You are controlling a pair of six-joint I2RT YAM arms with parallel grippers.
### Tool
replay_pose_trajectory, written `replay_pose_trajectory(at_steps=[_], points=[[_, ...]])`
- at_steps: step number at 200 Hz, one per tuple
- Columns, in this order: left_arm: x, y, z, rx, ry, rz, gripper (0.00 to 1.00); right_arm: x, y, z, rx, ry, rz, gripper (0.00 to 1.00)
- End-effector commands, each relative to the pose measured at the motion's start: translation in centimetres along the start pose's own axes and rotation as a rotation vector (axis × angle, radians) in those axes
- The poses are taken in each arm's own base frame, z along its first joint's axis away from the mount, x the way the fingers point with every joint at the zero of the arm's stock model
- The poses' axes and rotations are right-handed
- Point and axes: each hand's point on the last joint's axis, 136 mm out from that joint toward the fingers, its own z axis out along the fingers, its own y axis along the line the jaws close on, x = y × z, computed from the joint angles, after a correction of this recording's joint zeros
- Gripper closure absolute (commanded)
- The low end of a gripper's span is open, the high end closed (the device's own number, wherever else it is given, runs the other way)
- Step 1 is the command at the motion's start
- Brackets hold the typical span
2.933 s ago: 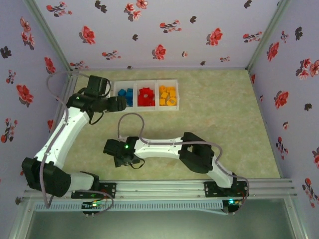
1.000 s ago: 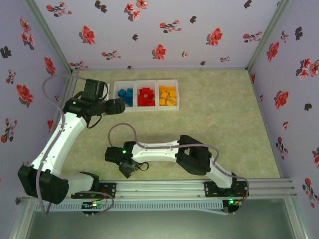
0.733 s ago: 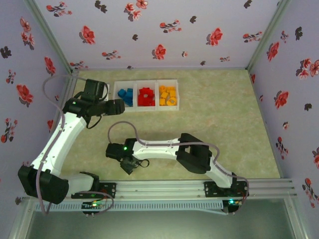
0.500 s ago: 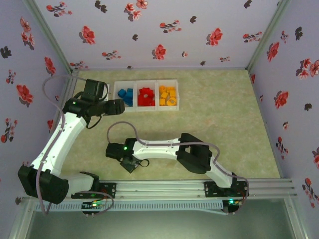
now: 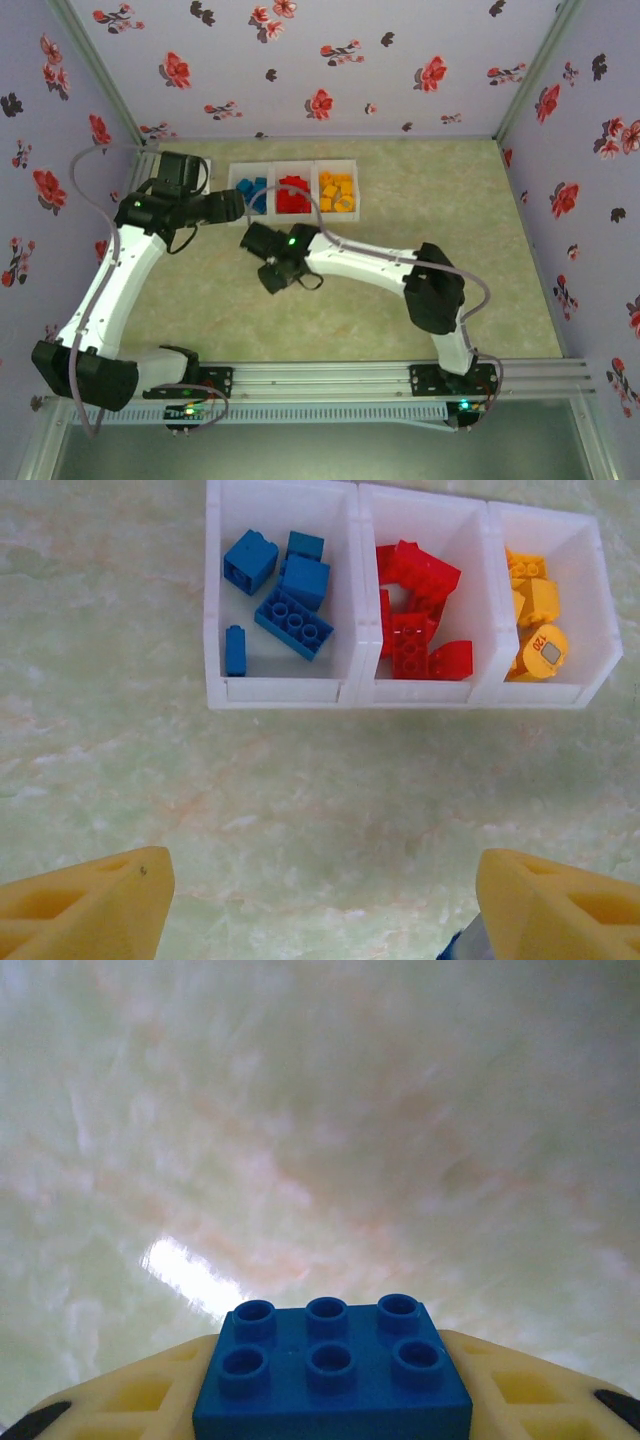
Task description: Sort the legos into containers by color
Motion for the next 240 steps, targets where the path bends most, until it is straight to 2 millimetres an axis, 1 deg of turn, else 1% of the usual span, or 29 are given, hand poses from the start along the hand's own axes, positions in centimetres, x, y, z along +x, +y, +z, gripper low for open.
replay_pose_trajectory(at_steps=[1, 17, 43, 88, 112, 144, 160, 180, 207, 240], points=[[-0.7, 0.8, -1.7, -0.034, -0.026, -0.022, 0.20, -3.7, -2.1, -2.6, 0.005, -0.105, 0.002, 0.56], [-1.1, 1.0, -1.8, -0.044, -0.030, -0.028, 0.20, -6.2, -3.8, -3.5, 0.019, -0.165, 0.032, 0.57], [-1.6, 1.3, -1.9, -0.059, -0.029, -0.033, 0.20, -9.9, -5.8, -4.5, 0.014, -0.234, 0.061, 0.57], [-1.8, 1.9, -2.0, -0.082, -0.023, -0.046, 0.20, -16.3, -8.2, -5.6, -0.007, -0.358, 0.101, 0.57], [-1.7, 2.1, -2.5, -0.087, -0.025, -0.052, 0.20, -19.3, -9.5, -5.8, -0.020, -0.418, 0.127, 0.57], [-1.6, 2.4, -2.8, -0.098, -0.021, -0.054, 0.21, -22.0, -11.2, -4.6, -0.045, -0.475, 0.175, 0.55], [-1.5, 2.4, -2.8, -0.104, -0.018, -0.057, 0.21, -23.2, -11.6, -3.7, -0.062, -0.511, 0.194, 0.54], [-1.4, 2.5, -2.8, -0.107, -0.016, -0.064, 0.21, -24.7, -11.4, -2.6, -0.097, -0.563, 0.205, 0.53], [-1.3, 2.6, -2.7, -0.110, -0.013, -0.074, 0.21, -26.7, -10.6, -1.3, -0.162, -0.632, 0.224, 0.52], [-1.0, 2.7, -2.5, -0.112, -0.006, -0.081, 0.21, -27.9, -10.3, 1.1, -0.201, -0.663, 0.276, 0.50]])
